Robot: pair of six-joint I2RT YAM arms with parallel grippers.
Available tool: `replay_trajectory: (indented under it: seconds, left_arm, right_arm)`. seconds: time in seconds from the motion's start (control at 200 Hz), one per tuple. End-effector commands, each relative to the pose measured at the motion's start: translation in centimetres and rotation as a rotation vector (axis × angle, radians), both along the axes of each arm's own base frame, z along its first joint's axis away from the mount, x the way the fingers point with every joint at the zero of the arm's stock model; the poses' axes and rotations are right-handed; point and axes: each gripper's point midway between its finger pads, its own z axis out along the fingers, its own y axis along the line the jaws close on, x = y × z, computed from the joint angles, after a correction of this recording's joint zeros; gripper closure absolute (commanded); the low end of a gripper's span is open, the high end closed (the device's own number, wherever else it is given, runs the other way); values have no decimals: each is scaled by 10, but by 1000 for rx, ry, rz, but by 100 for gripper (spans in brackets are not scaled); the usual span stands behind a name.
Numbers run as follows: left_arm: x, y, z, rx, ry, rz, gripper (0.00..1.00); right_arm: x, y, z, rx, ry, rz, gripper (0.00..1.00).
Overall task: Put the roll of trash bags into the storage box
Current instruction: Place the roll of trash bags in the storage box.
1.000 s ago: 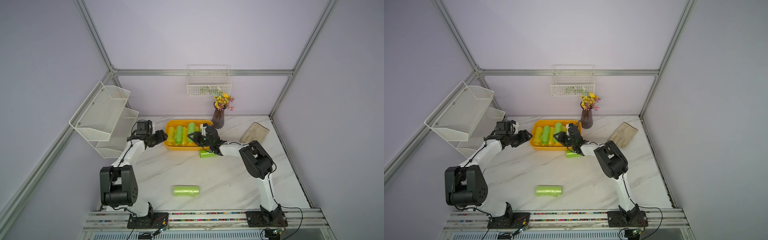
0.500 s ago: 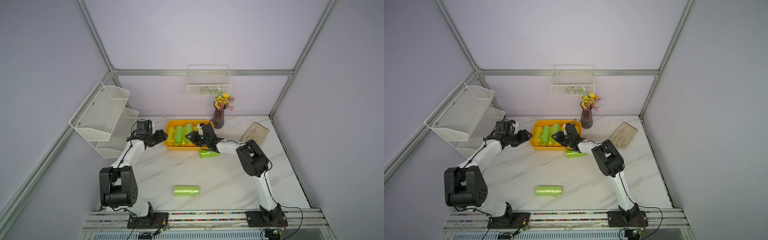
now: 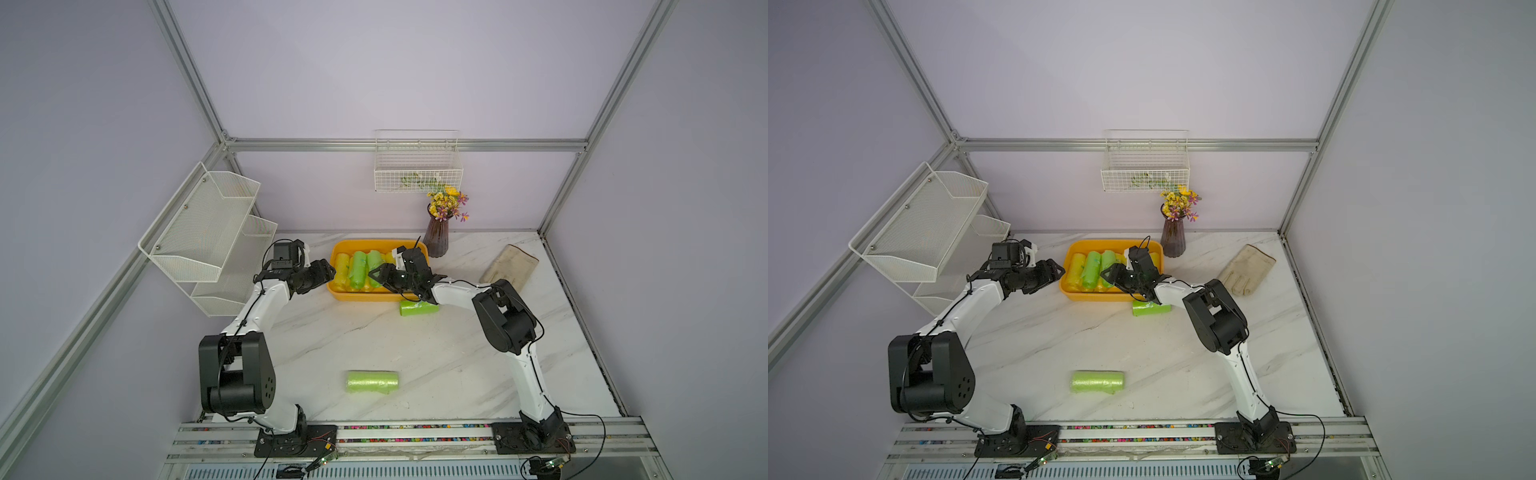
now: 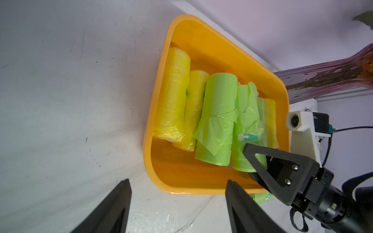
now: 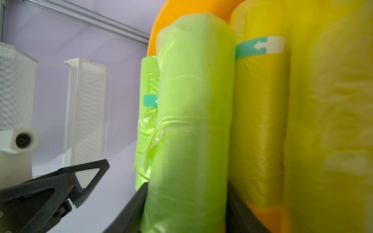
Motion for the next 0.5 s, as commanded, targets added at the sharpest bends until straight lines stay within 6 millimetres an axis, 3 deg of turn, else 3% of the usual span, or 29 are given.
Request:
replay_trajectory:
  seconds: [0.0,0.495]
  left_arm:
    - [6,3,26,-2,-83,6,26]
    - [3,4,29,9,-88,10,26]
  right_arm:
    - [-1,3,5,-21,-17,29,42]
    - [-3,-6,23,-57,-67,39,35]
